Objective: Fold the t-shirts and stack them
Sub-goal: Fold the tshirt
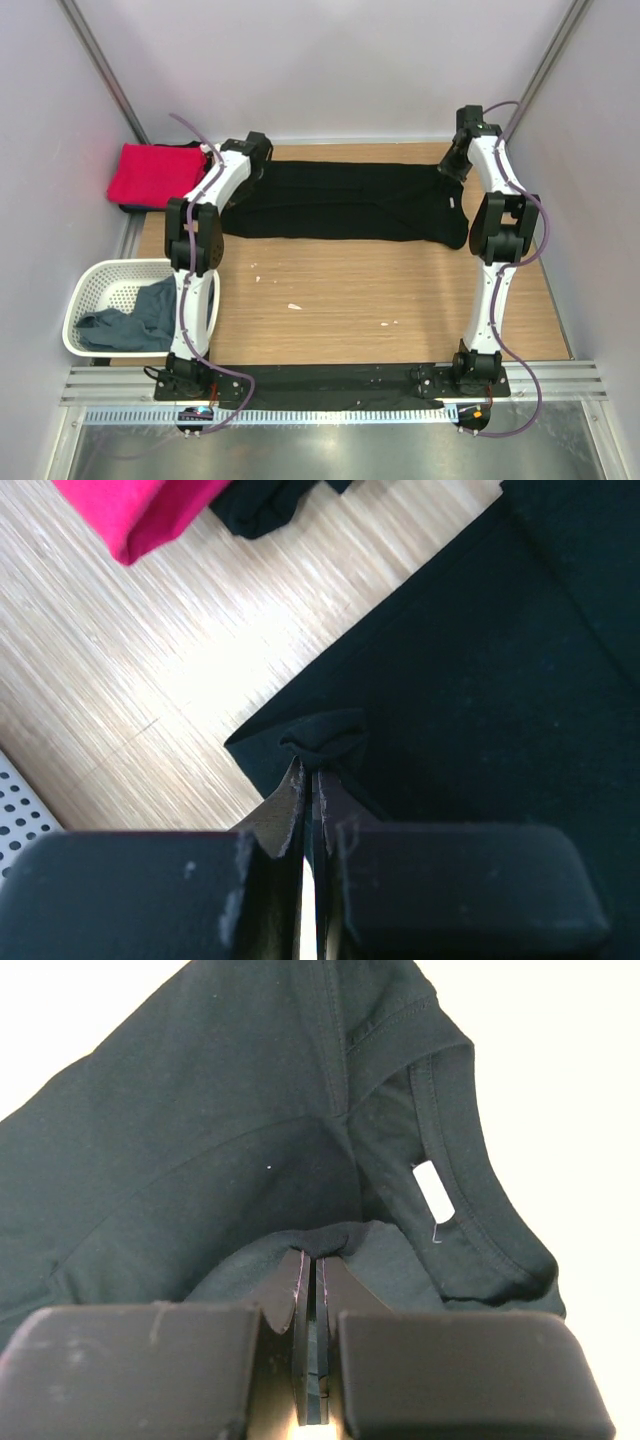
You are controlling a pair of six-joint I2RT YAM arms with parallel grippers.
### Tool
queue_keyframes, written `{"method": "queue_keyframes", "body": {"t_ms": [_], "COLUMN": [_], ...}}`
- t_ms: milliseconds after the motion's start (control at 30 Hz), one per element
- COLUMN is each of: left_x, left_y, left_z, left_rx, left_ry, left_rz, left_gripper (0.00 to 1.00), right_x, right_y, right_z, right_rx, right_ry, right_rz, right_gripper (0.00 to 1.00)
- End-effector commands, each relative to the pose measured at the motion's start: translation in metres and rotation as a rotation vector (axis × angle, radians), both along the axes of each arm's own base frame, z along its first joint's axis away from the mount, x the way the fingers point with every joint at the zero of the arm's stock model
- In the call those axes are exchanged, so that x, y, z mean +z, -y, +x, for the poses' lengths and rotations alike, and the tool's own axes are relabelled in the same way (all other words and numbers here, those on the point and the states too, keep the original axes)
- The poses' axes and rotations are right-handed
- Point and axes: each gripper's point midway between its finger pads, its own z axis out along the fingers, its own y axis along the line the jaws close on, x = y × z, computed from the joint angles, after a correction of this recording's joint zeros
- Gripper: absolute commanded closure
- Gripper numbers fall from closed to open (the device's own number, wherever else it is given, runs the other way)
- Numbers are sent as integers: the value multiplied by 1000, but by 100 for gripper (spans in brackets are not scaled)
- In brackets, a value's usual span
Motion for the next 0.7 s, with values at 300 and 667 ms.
{"method": "queue_keyframes", "body": {"t_ms": [300,667], "left_x": [22,5], "left_y": [-16,-21], "left_z": [22,17], "left_rx": [17,93], "left_ry": [89,64], "left_rz": [85,75], "left_gripper": [100,100], "right_x": [32,34], "right_y": [10,9], "right_z": [26,38], "right_rx": [-11,-25], "right_ry": [128,169], "right_rz": [-51,-38], "right_gripper": [99,99]}}
